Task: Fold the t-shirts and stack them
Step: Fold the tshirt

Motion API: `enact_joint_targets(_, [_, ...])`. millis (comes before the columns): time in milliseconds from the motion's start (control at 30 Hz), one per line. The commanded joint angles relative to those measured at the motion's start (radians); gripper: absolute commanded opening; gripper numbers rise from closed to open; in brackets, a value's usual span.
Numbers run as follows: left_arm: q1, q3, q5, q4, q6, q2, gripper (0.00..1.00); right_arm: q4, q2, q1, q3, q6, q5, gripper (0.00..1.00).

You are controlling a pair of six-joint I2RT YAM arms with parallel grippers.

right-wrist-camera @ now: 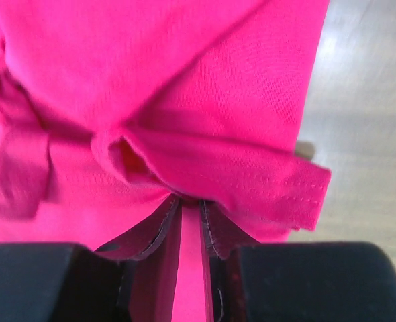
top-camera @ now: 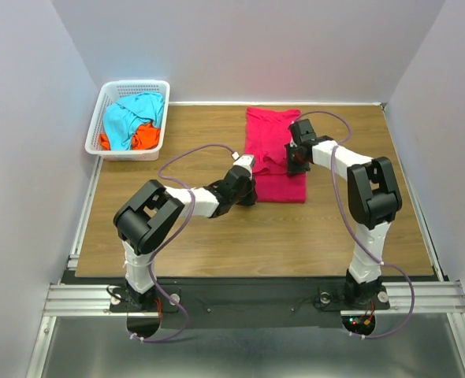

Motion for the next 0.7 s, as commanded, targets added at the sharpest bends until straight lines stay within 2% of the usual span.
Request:
enact_joint_targets(0, [-0.001,-0.088,0.061,-0.006,-0.057,0.004,0.25,0.047,0.040,0.000,0.127,-0.040,0.077,0.23])
enact_joint_targets(167, [-0.001,-0.148,0.064,0.007,-0.077,-0.030,0.25,0.047,0.127,-0.002,0.307,-0.072,0.173,0.23])
enact_joint_targets(333, [-0.001,-0.200,0.063,0.009,-0.097,-0.085,0.25,0.045,0.150,-0.002,0.406,-0.077,0.190,0.24])
enact_joint_targets(467, [-0.003,-0.235,0.045,0.001,-0.101,-0.159,0.27,0.045,0.063,-0.002,0.343,-0.063,0.144,0.27])
enact_joint_targets(500, [-0.003,-0.238,0.040,-0.005,-0.097,-0.177,0.29,0.045,0.031,-0.002,0.310,-0.045,0.135,0.27])
enact_joint_targets(533, [-0.003,-0.235,0.019,-0.023,-0.075,-0.217,0.39,0.045,0.005,-0.002,0.247,-0.039,0.106,0.30])
enact_joint_targets(600, [-0.003,-0.223,-0.037,-0.048,-0.042,-0.251,0.48,0.047,-0.090,-0.002,0.169,-0.019,0.086,0.31])
enact_joint_targets(633, [-0.003,-0.212,-0.053,-0.061,-0.023,-0.265,0.57,0.047,-0.119,-0.002,0.132,-0.011,0.074,0.31])
enact_joint_targets(667, [-0.003,-0.174,-0.069,-0.095,0.016,-0.273,0.57,0.047,-0.153,-0.002,0.091,-0.006,0.062,0.32])
